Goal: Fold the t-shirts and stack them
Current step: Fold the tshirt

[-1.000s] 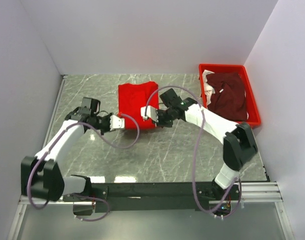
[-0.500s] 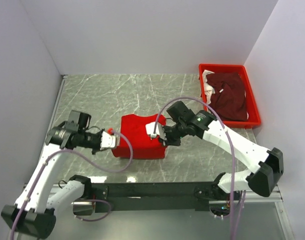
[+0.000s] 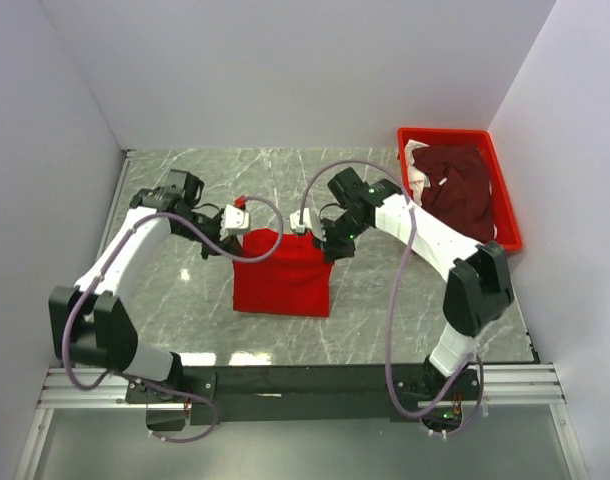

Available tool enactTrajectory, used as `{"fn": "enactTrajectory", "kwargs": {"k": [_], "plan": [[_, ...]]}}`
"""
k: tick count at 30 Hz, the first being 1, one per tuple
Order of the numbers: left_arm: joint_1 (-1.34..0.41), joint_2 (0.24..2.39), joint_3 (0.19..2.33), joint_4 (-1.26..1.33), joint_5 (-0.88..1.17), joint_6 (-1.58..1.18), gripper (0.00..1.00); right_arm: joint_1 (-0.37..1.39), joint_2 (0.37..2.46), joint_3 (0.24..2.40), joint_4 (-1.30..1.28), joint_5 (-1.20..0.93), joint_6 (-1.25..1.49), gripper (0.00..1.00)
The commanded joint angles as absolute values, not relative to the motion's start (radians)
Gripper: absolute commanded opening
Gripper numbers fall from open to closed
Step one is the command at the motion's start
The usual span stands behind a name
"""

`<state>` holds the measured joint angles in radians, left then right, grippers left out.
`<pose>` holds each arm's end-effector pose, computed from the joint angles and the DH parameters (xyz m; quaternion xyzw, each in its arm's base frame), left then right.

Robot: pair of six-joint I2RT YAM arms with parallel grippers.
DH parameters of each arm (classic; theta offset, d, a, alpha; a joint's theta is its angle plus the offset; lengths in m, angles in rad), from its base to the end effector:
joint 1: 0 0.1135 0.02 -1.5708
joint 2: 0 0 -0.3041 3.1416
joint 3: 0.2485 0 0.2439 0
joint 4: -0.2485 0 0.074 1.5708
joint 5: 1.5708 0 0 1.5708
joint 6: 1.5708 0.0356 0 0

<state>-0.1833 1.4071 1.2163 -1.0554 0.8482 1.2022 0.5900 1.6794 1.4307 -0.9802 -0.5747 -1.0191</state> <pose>0.2361 -0.0709 0.3352 0.6256 0.6496 -0.2827 0.3266 0.2648 0.2006 0.3179 -0.7143 0.6206 0.2381 0.2189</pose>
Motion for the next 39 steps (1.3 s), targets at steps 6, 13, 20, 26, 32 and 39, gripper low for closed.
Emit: {"fn": "enactTrajectory", "kwargs": {"k": [6,13,20,26,32,39], "plan": [[-0.160,1.583,1.368,-1.022,0.876,1.233,0.00,0.505,1.867,1.652,-1.123,-0.612,-1.132,0.00],[-0.143,1.713,1.479,-1.008,0.885,1.215,0.00,0.468,2.008,1.827,-1.198,-0.618,-1.186,0.00],[-0.143,1.847,1.571,-0.989,0.882,1.198,0.01,0.434,2.138,1.971,-1.255,-0.603,-1.223,0.00],[-0.140,1.943,1.631,-0.956,0.873,1.160,0.00,0.422,2.209,2.025,-1.226,-0.560,-1.216,0.00],[-0.117,2.017,1.651,-0.917,0.850,1.118,0.00,0.420,2.270,2.082,-1.146,-0.531,-1.137,0.00],[-0.083,2.082,1.689,-0.888,0.830,1.074,0.00,0.420,2.310,2.112,-1.019,-0.491,-1.005,0.08]]}}
